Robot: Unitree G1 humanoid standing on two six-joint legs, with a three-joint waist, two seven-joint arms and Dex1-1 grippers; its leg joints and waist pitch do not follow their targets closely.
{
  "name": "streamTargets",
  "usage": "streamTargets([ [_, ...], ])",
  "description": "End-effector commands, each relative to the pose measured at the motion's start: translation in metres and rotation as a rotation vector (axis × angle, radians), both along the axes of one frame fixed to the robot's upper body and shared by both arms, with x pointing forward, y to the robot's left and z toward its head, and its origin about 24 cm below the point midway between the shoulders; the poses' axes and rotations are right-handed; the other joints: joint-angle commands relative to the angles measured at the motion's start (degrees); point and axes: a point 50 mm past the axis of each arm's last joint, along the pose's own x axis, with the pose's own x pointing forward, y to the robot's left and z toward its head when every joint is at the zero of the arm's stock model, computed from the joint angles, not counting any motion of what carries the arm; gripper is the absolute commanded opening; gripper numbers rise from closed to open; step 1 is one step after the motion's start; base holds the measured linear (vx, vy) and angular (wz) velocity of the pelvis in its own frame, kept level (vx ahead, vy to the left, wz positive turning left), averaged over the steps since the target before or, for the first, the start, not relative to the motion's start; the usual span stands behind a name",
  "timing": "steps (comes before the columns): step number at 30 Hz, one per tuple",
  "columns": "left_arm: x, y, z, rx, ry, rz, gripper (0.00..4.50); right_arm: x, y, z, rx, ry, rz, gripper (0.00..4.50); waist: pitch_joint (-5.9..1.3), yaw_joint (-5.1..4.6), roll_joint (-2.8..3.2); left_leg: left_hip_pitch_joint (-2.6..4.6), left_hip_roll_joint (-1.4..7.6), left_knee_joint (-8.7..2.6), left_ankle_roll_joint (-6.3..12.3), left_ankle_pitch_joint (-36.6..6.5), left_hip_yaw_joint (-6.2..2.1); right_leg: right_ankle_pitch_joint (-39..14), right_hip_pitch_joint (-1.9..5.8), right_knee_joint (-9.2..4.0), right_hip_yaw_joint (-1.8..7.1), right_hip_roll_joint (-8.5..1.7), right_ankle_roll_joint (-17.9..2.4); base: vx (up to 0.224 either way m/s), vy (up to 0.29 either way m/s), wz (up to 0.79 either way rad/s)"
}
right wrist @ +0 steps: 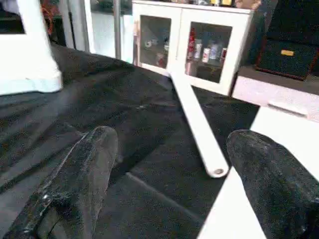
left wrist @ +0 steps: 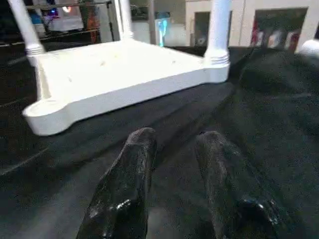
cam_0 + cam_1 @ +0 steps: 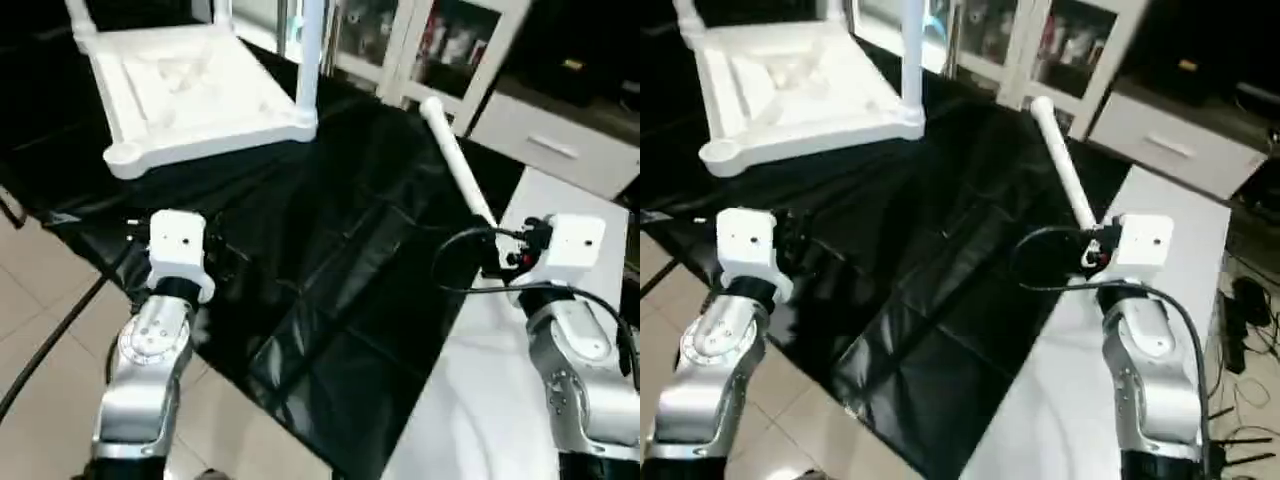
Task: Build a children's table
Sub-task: Move to table
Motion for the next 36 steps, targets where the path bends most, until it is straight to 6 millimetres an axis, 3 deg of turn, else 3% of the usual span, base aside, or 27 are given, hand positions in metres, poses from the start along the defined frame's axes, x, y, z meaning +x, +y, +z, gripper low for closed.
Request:
streamTargets([
  [1, 0.003, -0.003, 0.003, -0.008, 0.010, -0.037, 1.67, 0.005, -0.015, 0.009, 0.018, -0.035, -0.076, 3.86, -2.49, 0.19, 0.41, 0.92, 0.19, -4.16, -0.71, -23.03, 1.53, -30.98, 1.27, -6.66, 0.58, -0.78, -0.93, -0.089, 0.043, 0.07],
  [2, 0.004, -0.004, 0.004, -0.018, 0.014, -0.046, 1.67, 0.006, -0.019, 0.010, 0.038, -0.047, -0.092, 3.86, -2.58, 0.01, 0.73, 0.65, 0.59, -4.66, -0.79, -23.88, 1.43, -27.28, 1.71, -6.38, 0.36, -0.69, -2.65, -0.089, 0.043, 0.07],
  [4, 0.005, -0.005, 0.005, -0.031, 0.022, -0.061, 1.67, 0.008, -0.028, 0.012, 0.059, -0.063, -0.128, 3.86, -2.62, 0.27, 0.74, 0.67, 0.87, -5.00, -1.01, -24.91, 1.68, -23.63, 1.84, -6.26, 0.19, -0.68, -3.90, -0.079, 0.056, -0.01],
  [6, 0.009, -0.007, 0.009, -0.020, 0.021, -0.076, 1.72, 0.013, -0.044, 0.014, 0.080, -0.065, -0.177, 4.13, -2.76, 0.39, 0.27, 0.63, 0.89, -5.03, -0.73, -24.99, 1.95, -21.68, 2.01, -6.30, 0.20, -0.68, -4.24, -0.066, 0.049, 0.00],
  [8, 0.011, -0.007, 0.011, -0.009, 0.018, -0.072, 1.72, 0.016, -0.052, 0.015, 0.075, -0.059, -0.197, 4.19, -3.02, 0.75, 0.49, 0.72, 0.90, -4.95, -0.31, -23.55, 2.31, -18.59, 1.97, -6.28, 0.26, -0.76, -4.77, -0.028, 0.019, 0.01],
  [12, 0.013, -0.005, 0.013, -0.007, 0.019, -0.046, 1.72, 0.024, -0.064, 0.013, 0.092, -0.052, -0.196, 4.44, -3.01, 0.81, -0.14, 0.35, 0.60, -4.63, 0.68, -23.63, 2.90, -22.06, 1.93, -6.68, 0.07, -1.17, -3.73, -0.030, 0.018, 0.01],
  [14, 0.012, -0.006, 0.015, 0.008, 0.009, -0.049, 1.72, 0.027, -0.070, 0.010, 0.112, -0.036, -0.215, 4.44, -3.09, 0.89, -0.28, -0.11, 0.71, -4.65, 1.12, -21.81, 3.04, -22.40, 2.08, -6.63, 0.07, -1.44, -3.45, 0.000, 0.000, 0.00],
  [19, 0.013, -0.008, 0.030, 0.025, -0.031, -0.048, 1.72, 0.027, -0.075, 0.002, 0.124, -0.013, -0.212, 4.44, -2.97, 1.07, -0.33, -0.23, 0.74, -4.55, 1.69, -21.04, 3.24, -22.58, 1.90, -6.69, 0.04, -1.32, -3.54, 0.000, 0.000, 0.00],
  [23, 0.017, -0.012, 0.045, 0.039, -0.060, -0.085, 1.72, 0.026, -0.071, -0.003, 0.123, 0.003, -0.169, 4.44, -2.80, 1.17, 0.17, -0.42, 0.77, -4.62, 1.47, -20.13, 3.16, -21.17, 1.82, -6.56, 0.01, -1.25, -3.76, 0.000, 0.000, 0.00],
  [27, 0.017, -0.013, 0.046, 0.028, -0.062, -0.083, 1.72, 0.026, -0.068, -0.003, 0.121, -0.004, -0.159, 4.44, -2.83, 1.48, 0.56, -0.60, 0.75, -4.60, 1.39, -18.76, 3.18, -19.14, 1.87, -6.25, 0.07, -1.20, -4.38, 0.000, 0.000, 0.00],
  [30, 0.016, -0.017, 0.046, 0.019, -0.065, -0.098, 1.72, 0.027, -0.070, -0.003, 0.128, -0.007, -0.164, 4.44, -2.96, 1.79, 0.58, -0.74, 0.79, -4.40, 1.86, -15.42, 3.41, -14.05, 2.01, -5.86, 0.17, -1.05, -5.57, 0.053, -0.008, 0.00],
  [36, 0.011, -0.021, 0.054, 0.014, -0.090, -0.202, 1.72, 0.032, -0.076, -0.005, 0.149, 0.002, -0.154, 4.44, -3.18, 2.48, 0.97, -0.83, 0.62, -3.54, 4.24, -3.24, 3.89, 2.73, 2.94, -3.85, 0.11, -0.68, -10.18, 0.053, -0.003, -0.01],
])
